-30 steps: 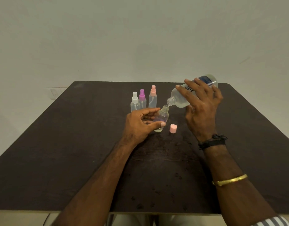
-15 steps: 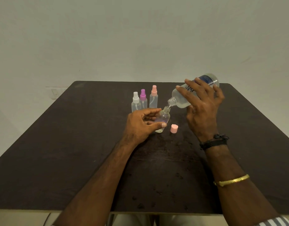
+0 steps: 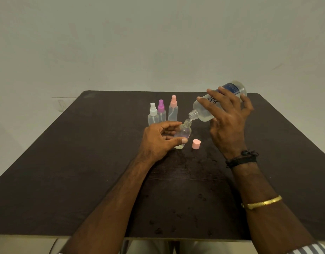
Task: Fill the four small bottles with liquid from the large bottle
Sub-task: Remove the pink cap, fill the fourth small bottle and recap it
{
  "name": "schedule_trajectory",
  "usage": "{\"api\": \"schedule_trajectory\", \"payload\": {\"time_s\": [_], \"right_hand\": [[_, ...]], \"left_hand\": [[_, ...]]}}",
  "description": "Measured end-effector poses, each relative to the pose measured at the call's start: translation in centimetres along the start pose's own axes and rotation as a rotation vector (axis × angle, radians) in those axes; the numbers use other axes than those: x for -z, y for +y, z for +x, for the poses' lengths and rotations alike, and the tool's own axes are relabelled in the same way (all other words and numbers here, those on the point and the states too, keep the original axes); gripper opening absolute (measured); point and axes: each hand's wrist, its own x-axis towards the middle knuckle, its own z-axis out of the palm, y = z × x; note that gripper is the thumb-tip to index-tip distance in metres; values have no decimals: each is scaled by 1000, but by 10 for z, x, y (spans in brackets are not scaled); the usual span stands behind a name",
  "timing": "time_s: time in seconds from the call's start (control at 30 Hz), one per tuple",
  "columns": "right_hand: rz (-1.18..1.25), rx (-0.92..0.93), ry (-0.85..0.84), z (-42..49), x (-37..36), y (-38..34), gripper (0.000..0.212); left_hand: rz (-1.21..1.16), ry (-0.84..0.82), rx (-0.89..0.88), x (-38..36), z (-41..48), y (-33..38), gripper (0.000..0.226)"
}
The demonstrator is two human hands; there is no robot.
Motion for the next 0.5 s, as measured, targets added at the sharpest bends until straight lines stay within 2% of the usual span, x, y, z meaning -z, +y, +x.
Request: {"api": "schedule_trajectory", "payload": {"time_s": [0.5], "right_hand": [[-13, 30, -13, 1, 1, -1, 54]], "left_hand": [[31, -27, 11, 2, 1, 1, 56]]}}
